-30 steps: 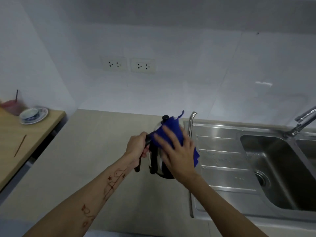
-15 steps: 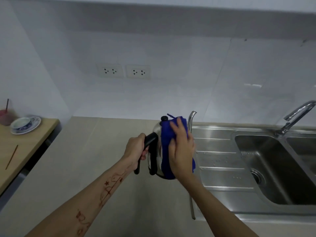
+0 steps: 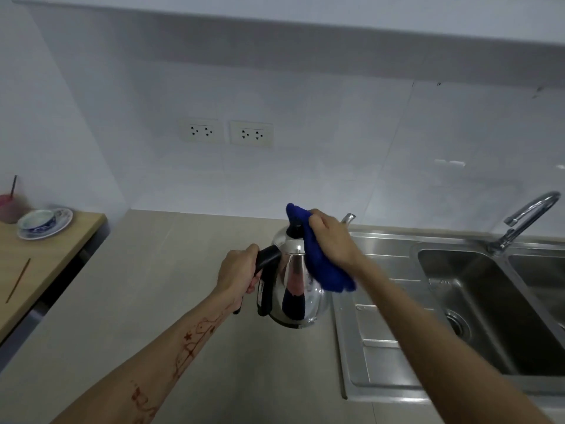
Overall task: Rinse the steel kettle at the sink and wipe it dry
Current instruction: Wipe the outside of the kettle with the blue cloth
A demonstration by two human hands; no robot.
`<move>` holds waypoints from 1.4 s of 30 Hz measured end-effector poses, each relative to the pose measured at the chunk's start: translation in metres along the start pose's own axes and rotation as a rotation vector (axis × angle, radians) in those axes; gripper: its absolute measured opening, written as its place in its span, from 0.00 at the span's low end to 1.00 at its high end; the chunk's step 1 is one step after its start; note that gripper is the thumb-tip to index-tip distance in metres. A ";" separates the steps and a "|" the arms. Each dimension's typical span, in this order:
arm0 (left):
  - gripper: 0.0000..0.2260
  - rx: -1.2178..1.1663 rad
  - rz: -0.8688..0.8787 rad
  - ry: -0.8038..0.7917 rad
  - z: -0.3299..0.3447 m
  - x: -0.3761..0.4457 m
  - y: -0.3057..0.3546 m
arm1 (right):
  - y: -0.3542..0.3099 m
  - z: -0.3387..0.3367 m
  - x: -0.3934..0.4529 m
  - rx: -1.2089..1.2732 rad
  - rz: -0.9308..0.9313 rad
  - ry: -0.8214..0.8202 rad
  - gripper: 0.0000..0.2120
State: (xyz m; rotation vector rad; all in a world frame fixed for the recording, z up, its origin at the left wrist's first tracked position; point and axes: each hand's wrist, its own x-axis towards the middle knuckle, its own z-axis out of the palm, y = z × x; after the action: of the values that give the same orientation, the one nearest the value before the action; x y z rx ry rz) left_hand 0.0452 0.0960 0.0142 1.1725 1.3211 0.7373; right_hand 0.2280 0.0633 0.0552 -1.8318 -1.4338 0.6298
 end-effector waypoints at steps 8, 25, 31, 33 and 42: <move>0.16 0.130 -0.012 0.198 0.013 -0.001 0.006 | -0.063 -0.013 0.041 -0.679 -0.048 -0.434 0.16; 0.17 0.137 -0.011 0.212 0.008 -0.001 0.000 | -0.017 0.030 -0.030 -1.013 -0.591 0.164 0.17; 0.14 -0.010 -0.070 0.159 0.005 -0.005 0.005 | 0.038 0.027 -0.052 -0.894 -0.724 0.232 0.26; 0.13 -0.038 -0.071 0.112 0.005 -0.004 0.010 | 0.036 0.030 -0.045 -0.732 -0.574 0.322 0.26; 0.15 -0.112 -0.057 -0.067 -0.006 0.000 0.046 | 0.032 0.044 -0.043 -0.612 -0.645 0.442 0.24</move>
State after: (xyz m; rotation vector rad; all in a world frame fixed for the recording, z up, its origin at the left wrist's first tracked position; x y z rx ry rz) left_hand 0.0486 0.1116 0.0579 1.0567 1.2370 0.7157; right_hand 0.2032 0.0278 0.0007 -1.6166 -1.8689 -0.5574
